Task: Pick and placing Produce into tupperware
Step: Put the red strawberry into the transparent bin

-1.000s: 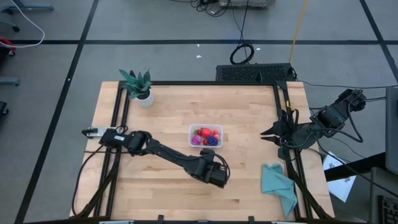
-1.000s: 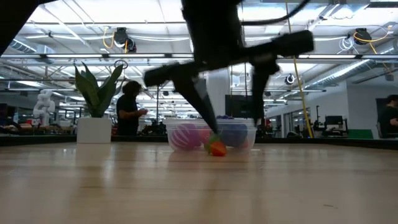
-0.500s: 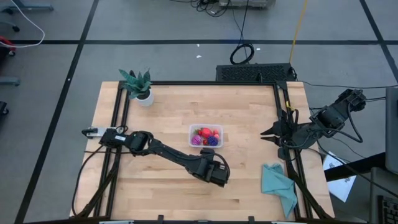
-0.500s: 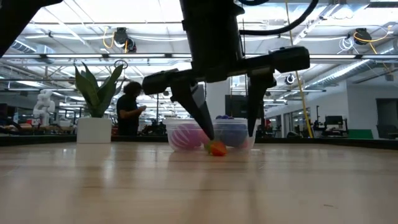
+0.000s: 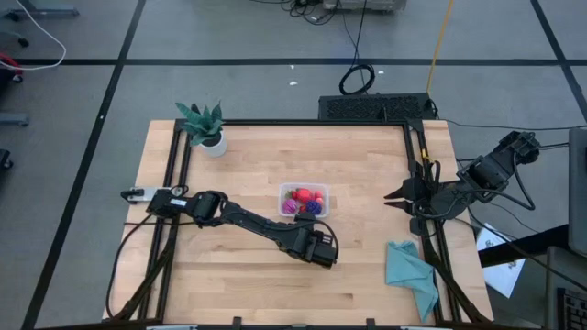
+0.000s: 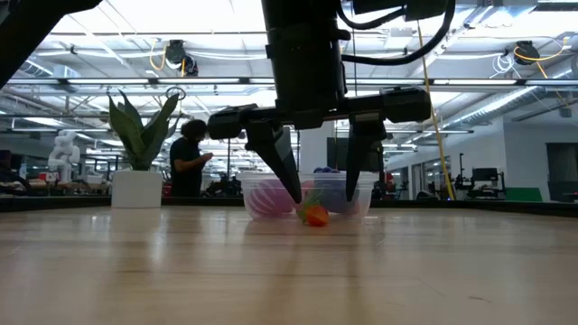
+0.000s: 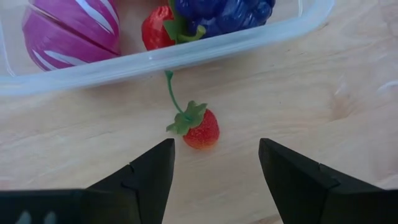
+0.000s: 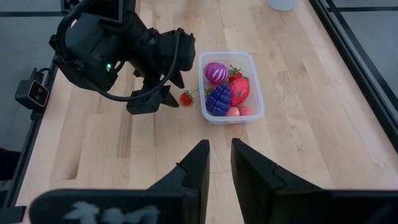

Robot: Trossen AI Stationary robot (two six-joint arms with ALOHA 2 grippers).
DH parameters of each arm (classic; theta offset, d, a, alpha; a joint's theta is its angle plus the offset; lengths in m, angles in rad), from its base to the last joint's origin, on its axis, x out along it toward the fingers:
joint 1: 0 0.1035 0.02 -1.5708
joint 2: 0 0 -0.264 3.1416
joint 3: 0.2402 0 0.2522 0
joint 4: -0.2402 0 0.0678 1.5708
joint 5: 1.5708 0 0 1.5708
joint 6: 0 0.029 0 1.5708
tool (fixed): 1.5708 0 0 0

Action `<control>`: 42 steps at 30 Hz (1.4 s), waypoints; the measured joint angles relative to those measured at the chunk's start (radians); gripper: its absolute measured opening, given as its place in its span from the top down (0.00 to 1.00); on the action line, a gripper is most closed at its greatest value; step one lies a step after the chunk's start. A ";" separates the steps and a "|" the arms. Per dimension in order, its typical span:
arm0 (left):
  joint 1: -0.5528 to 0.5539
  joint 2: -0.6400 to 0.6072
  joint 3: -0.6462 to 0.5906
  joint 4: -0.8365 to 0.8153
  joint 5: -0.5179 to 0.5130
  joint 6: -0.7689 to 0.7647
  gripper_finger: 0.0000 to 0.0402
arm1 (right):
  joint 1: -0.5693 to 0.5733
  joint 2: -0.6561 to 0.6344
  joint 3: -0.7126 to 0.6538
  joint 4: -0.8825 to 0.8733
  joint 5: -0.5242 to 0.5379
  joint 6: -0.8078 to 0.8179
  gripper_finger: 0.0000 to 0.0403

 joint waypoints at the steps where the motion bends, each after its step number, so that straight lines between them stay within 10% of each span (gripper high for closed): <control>1: 0.001 0.000 0.000 0.001 0.000 0.001 0.41 | 0.000 0.000 0.000 0.000 0.000 -0.003 0.86; 34: 0.032 0.037 0.000 0.007 0.017 0.008 0.41 | 0.000 0.000 0.000 0.002 0.000 -0.005 0.86; 42: 0.028 0.037 0.000 0.016 0.025 0.017 0.58 | 0.000 0.000 0.000 0.002 0.000 -0.005 0.86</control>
